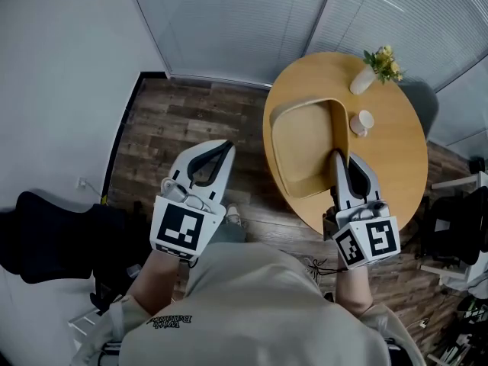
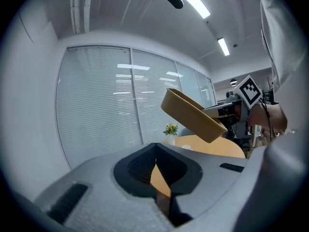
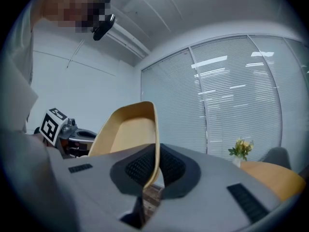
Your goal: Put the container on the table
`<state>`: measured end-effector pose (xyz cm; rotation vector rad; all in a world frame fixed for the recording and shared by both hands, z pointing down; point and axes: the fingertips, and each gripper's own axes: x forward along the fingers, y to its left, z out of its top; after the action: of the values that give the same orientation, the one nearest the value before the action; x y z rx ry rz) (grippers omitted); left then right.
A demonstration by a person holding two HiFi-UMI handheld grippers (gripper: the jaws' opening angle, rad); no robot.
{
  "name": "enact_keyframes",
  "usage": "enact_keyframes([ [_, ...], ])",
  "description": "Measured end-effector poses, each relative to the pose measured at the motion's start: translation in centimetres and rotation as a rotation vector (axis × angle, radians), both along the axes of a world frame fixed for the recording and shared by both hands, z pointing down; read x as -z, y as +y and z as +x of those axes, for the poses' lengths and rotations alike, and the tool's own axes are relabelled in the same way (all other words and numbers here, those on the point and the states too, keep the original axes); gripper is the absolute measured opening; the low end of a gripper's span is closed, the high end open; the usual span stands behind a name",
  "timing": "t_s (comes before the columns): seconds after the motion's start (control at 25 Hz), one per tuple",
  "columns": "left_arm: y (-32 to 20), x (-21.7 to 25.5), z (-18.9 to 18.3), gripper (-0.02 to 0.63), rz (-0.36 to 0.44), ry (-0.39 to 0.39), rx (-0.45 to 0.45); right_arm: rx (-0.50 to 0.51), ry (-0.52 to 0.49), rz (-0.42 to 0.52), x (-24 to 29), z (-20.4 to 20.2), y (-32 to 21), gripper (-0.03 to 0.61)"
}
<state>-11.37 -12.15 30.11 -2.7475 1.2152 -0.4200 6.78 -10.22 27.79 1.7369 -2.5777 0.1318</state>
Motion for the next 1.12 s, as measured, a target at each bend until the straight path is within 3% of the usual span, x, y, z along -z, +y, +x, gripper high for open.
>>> enact_keyframes([
  [0.52,-6.7,0.2,-2.5,0.021,0.003,0.013,-0.082,-0.094,0.012,0.026,1.3,-2.4,-5.5,0.032],
  [1.12,-9.1,-0.7,-2.4,0.021,-0.018,0.017,-0.064,-0.113,0.031,0.012,0.8,-1.6,-7.5,0.032],
])
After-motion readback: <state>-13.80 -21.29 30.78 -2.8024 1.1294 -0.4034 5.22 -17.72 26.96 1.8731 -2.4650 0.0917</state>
